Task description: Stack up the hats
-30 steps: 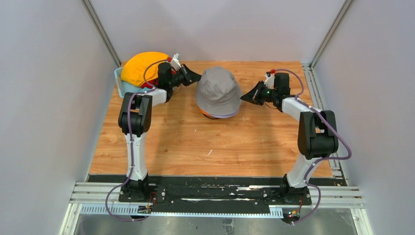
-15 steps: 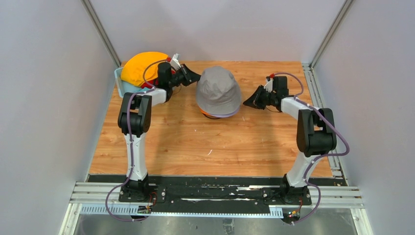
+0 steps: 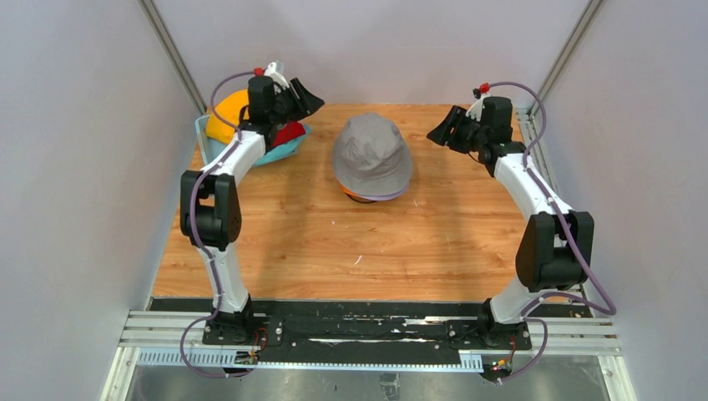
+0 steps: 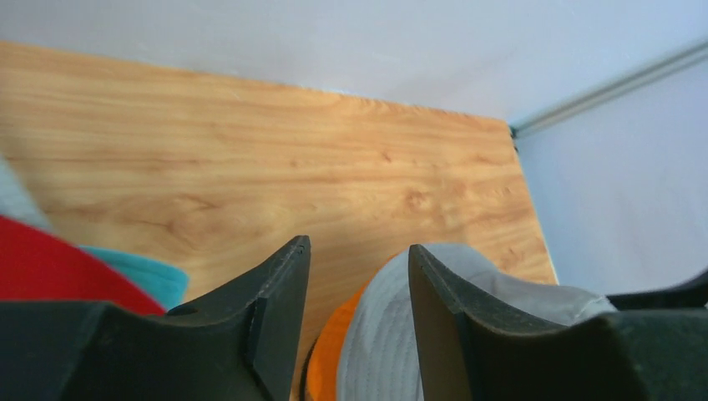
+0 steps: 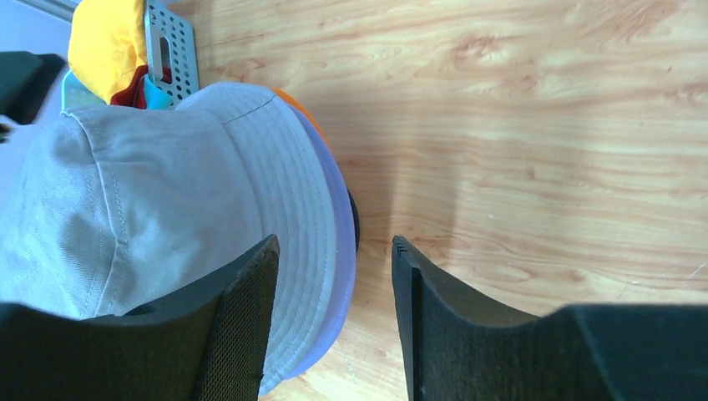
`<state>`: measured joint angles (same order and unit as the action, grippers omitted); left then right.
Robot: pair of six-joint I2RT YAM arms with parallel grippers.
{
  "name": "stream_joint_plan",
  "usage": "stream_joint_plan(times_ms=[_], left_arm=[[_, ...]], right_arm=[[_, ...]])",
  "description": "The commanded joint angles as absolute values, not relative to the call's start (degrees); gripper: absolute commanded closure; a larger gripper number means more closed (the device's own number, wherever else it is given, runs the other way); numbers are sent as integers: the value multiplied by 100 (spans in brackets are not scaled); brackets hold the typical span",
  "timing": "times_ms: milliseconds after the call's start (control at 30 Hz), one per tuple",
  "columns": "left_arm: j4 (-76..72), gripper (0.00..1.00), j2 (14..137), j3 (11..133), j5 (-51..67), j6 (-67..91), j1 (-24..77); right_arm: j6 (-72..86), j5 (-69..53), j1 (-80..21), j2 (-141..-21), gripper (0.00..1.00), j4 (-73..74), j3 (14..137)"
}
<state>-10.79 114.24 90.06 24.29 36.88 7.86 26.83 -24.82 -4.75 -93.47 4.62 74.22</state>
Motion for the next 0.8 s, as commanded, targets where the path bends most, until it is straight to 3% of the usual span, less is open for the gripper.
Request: stream_joint_plan(times_ms=[0, 133, 300, 533, 767], left_arm=[[131, 48, 10693, 9331, 1136, 2901, 693], [1000, 47, 10367, 9395, 143, 2416, 644], [1219, 36, 10016, 8907, -1222, 2531, 433], [1869, 36, 10338, 9138, -819, 2515, 46], [1768, 36, 9815, 8175, -882, 2436, 44]], right_arm=[[2310, -2321, -527, -9214, 48, 340, 7542], [2290, -2527, -532, -9285, 48, 233, 7684], [2298, -2795, -558, -9470, 48, 140, 7861], [2279, -2997, -562, -9544, 48, 113, 7863], [2278, -3106, -562, -9581, 48, 101, 7844]])
